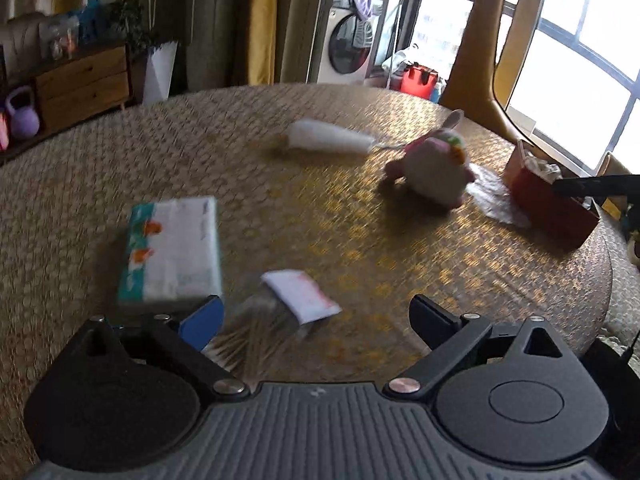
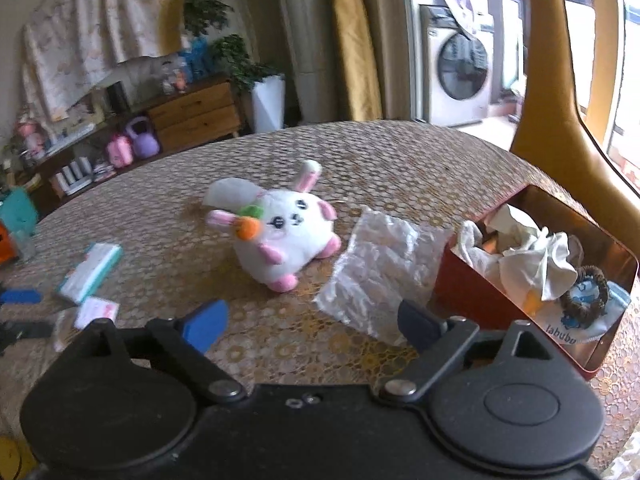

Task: Organize soft objects
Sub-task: 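Grasp cotton swab bag with left tool while right tool grasps crinkled foil sheet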

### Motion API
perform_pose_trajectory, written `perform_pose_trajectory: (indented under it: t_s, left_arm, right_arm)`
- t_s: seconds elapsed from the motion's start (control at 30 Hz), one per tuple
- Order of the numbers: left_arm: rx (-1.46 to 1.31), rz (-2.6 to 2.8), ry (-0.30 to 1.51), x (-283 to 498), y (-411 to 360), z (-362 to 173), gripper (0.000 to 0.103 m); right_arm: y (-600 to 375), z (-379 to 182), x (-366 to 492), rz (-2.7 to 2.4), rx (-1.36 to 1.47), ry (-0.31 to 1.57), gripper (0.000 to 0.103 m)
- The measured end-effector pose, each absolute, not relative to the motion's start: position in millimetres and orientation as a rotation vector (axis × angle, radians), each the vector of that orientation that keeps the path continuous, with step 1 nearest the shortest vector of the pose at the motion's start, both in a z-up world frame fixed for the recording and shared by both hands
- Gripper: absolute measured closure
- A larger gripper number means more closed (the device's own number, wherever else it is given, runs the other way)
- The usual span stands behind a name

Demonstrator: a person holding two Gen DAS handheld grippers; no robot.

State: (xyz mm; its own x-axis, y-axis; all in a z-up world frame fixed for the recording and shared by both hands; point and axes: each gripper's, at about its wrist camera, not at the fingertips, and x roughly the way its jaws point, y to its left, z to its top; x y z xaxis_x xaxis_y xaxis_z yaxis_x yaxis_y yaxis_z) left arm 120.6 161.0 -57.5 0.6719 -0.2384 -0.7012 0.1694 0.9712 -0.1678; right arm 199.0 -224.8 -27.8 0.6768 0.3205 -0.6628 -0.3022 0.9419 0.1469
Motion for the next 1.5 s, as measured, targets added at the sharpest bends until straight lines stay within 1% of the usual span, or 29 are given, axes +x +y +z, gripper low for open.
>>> perform_pose_trajectory:
  t_s: [0.17, 0.47, 0.77, 0.97, 1.07, 1.13, 1.17, 1.2, 1.3, 1.33, 1.37, 1.4, 1.43, 1.5]
  left_arm:
    - [-0.08, -0.239, 0.819, 123, 177, -72, 0.003]
    - [-0.012, -0.26, 0.846, 133, 179, -92, 0.003]
    - [0.074, -0.189, 0.809, 140, 168, -104, 0.003]
    - [0.027, -0.136, 0.798, 142, 172, -110, 0.003]
    - [0.023, -0.124, 0.798, 141, 172, -111, 0.004]
    - [0.016, -0.116, 0.798, 141, 172, -112, 0.004]
    - [0.014, -0.11, 0.797, 141, 172, -112, 0.006]
    - [0.015, -0.103, 0.798, 140, 172, -112, 0.007]
    - [0.008, -0.087, 0.795, 140, 173, -111, 0.012]
    - [-0.001, -0.08, 0.794, 140, 173, -110, 0.015]
    - [-0.01, -0.076, 0.793, 139, 174, -110, 0.02]
    - [-0.02, -0.071, 0.793, 139, 175, -109, 0.021]
    - [-0.029, -0.063, 0.795, 139, 175, -109, 0.022]
    - [-0.035, -0.052, 0.795, 138, 174, -108, 0.027]
  right_arm:
    - [-216, -48, 225, 0.302, 0.023, 0.787, 0.011]
    - [-205, -80, 259, 0.225, 0.022, 0.844, 0.011]
    - [-197, -98, 273, 0.185, -0.01, 0.867, 0.011]
    - [-197, -106, 280, 0.158, -0.019, 0.875, 0.015]
    - [-196, -110, 283, 0.153, -0.021, 0.883, 0.021]
    - [-194, -111, 283, 0.149, -0.028, 0.876, 0.022]
    - [-194, -111, 282, 0.147, -0.031, 0.871, 0.024]
    - [-193, -110, 281, 0.146, -0.034, 0.865, 0.03]
    - [-190, -110, 280, 0.142, -0.076, 0.855, 0.039]
    - [-190, -110, 279, 0.148, -0.08, 0.853, 0.041]
    - [-190, -110, 279, 0.151, -0.082, 0.85, 0.048]
    - [-190, -109, 279, 0.154, -0.079, 0.848, 0.056]
    - [-190, -108, 279, 0.154, -0.077, 0.848, 0.06]
    - [-190, -107, 280, 0.154, -0.072, 0.849, 0.074]
